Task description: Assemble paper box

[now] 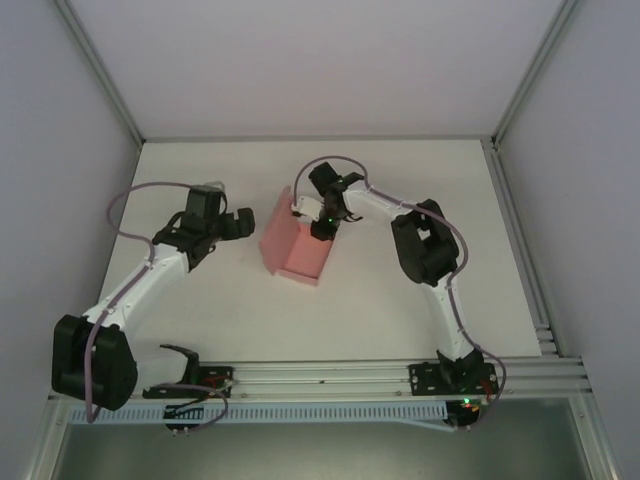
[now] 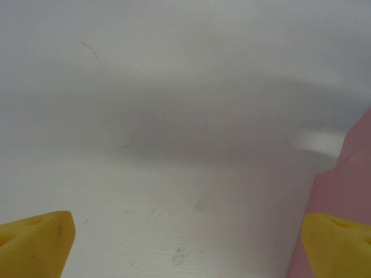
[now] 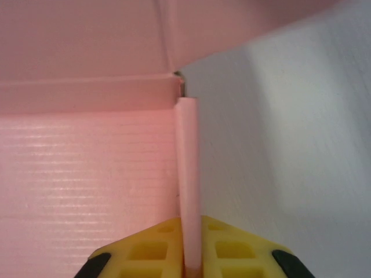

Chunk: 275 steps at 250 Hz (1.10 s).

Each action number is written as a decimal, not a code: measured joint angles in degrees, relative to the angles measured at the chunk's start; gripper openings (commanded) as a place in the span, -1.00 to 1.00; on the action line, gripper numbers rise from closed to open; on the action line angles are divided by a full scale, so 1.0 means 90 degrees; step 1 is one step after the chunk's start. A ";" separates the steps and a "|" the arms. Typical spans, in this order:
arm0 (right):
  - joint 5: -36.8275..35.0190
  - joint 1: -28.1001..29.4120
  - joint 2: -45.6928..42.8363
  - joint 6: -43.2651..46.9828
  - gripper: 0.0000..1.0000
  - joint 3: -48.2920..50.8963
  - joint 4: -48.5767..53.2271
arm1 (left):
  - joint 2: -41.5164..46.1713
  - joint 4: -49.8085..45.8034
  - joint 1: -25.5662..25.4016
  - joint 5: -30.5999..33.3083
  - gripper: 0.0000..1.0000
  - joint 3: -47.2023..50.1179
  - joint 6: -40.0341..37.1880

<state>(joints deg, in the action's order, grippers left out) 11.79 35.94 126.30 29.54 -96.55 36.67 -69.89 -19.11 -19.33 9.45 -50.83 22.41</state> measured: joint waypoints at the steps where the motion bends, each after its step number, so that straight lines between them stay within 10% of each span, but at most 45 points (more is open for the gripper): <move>1: -0.0015 0.0000 -0.0017 -0.0027 -0.87 0.0027 -0.0019 | 0.0007 0.0000 0.0000 0.0002 0.99 0.0000 0.0000; 128: -0.2351 0.0272 -0.2414 -0.7485 -0.82 0.3657 -0.1430 | 0.0296 0.0027 0.0000 0.0061 0.99 0.0000 0.0141; 174: -0.2365 0.0440 -0.2409 -0.7958 -0.71 0.3672 -0.1668 | 0.0260 0.0231 0.0000 -0.0345 0.99 0.0121 0.0087; 275: -0.2718 0.0342 -0.3079 -0.7125 0.27 0.3249 -0.1486 | -0.0894 0.0947 0.0000 -0.2523 0.99 -0.0291 -0.1348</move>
<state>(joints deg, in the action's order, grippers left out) -12.67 39.03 98.59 -34.59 -67.31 23.29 -77.93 -10.59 -19.33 -13.26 -53.45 10.28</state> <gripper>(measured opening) 0.599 0.997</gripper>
